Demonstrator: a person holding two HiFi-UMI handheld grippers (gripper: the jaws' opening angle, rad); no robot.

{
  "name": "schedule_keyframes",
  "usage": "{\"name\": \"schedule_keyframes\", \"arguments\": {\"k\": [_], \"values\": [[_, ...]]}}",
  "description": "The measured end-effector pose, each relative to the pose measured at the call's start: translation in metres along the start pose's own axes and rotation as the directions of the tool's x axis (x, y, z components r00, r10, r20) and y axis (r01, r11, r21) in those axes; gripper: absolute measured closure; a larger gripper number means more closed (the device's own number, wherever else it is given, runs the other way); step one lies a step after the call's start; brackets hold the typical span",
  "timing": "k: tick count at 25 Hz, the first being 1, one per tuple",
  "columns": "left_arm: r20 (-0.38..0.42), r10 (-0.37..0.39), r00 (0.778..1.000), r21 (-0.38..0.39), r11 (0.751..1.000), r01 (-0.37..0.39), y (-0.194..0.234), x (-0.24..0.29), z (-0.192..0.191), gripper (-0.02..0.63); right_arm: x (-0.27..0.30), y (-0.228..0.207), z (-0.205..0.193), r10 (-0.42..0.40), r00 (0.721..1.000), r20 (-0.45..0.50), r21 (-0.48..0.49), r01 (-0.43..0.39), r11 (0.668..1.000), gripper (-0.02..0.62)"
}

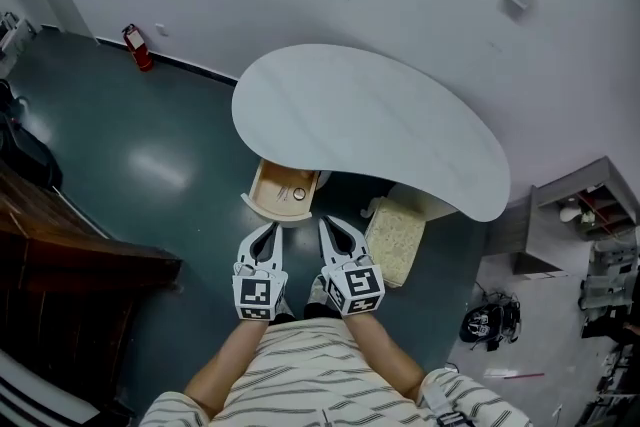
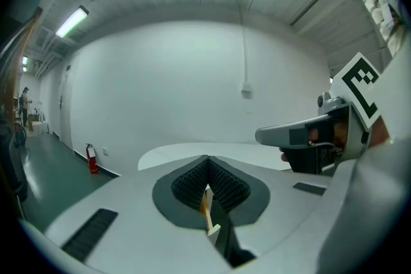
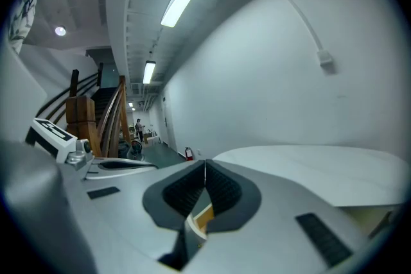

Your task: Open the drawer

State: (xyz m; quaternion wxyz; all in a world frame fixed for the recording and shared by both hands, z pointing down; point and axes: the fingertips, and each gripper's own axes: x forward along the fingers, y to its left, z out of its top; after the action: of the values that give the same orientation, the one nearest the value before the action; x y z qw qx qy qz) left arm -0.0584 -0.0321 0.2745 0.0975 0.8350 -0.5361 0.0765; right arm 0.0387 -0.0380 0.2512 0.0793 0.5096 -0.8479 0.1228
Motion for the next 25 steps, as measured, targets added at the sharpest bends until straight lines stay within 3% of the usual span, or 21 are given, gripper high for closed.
{"name": "schedule_keyframes", "arguments": {"k": [11,25], "values": [[0.095,-0.026,0.995,0.01,1.0,0.025,-0.017,-0.01,0.065,0.6,-0.014,-0.003,0.054,0.005,0.997,0.082,-0.02,-0.004,1.0,0.581],[0.164,-0.057,0.985,0.053,0.997,0.049,-0.024,-0.001,0.096,0.6,-0.006,-0.009,0.083,0.01,0.988,0.152,-0.066,0.0,0.998,0.581]]}}
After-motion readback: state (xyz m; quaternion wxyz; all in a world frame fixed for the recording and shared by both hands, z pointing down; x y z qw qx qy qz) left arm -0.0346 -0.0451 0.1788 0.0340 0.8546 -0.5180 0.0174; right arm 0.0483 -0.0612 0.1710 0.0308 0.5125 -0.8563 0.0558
